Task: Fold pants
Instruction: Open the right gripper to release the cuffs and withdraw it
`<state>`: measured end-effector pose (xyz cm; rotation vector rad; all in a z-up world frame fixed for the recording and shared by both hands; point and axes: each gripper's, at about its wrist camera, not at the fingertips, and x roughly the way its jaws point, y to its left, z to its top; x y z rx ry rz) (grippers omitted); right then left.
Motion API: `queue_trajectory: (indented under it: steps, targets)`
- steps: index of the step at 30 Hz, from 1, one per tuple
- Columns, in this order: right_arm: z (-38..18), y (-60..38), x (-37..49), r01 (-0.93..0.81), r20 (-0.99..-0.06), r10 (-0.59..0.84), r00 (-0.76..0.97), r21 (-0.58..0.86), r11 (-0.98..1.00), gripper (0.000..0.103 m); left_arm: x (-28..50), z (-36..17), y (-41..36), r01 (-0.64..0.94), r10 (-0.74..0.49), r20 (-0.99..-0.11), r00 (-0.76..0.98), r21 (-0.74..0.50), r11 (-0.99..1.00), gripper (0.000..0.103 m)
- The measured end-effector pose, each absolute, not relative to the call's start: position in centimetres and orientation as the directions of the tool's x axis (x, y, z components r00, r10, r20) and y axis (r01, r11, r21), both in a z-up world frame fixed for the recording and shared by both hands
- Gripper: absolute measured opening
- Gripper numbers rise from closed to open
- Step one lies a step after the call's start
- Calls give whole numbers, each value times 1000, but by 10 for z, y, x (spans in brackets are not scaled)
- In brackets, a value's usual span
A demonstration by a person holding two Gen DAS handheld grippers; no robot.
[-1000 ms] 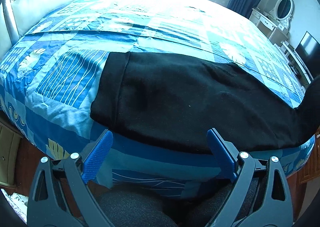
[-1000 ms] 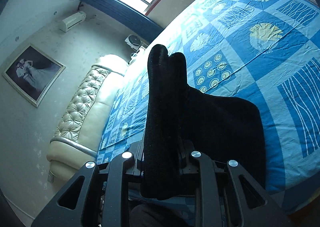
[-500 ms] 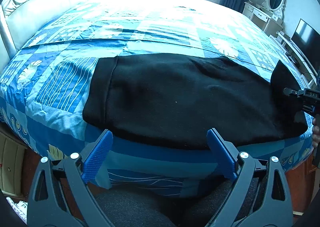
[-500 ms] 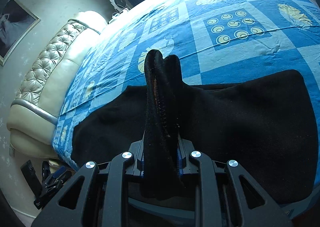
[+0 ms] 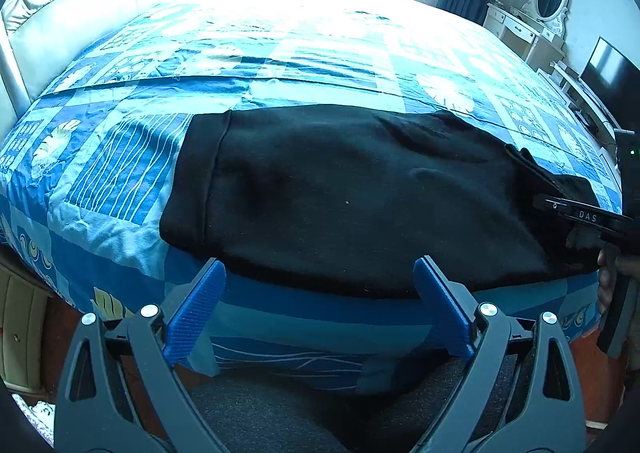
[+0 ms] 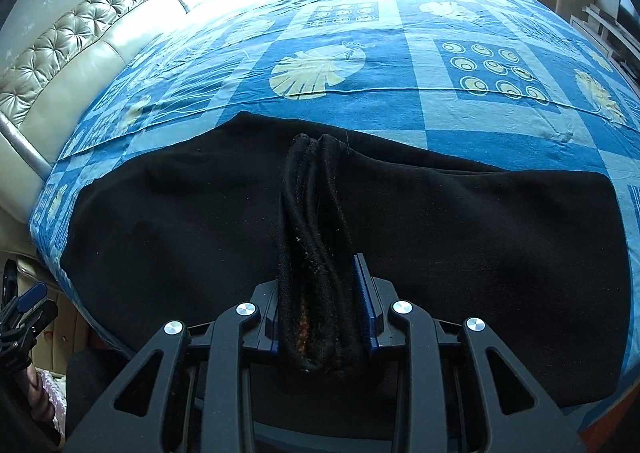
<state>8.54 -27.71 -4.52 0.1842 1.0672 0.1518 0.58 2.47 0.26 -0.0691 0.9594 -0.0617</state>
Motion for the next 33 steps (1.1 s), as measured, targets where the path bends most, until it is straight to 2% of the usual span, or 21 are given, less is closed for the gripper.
queue_trajectory:
  steps: [5,7,11,13,33]
  targets:
    - [-48,-256,80,-69,-853,243,463,238,969,43,5,3,24,23,-84,-815,573,-87,996,95]
    - [-48,-249,77,-82,-850,248,466,237,968,51,5,3,24,22,-86,-816,572,-89,996,95]
    - [-47,-236,70,-102,-850,217,480,192,976,55,5,2,24,20,-87,-816,571,-92,996,95]
    - [-48,-229,67,-121,-852,205,482,167,979,61,5,3,24,20,-86,-817,571,-90,996,95]
    - [-67,-213,62,-140,-846,186,500,133,981,79,6,3,21,28,-67,-811,581,-62,998,95]
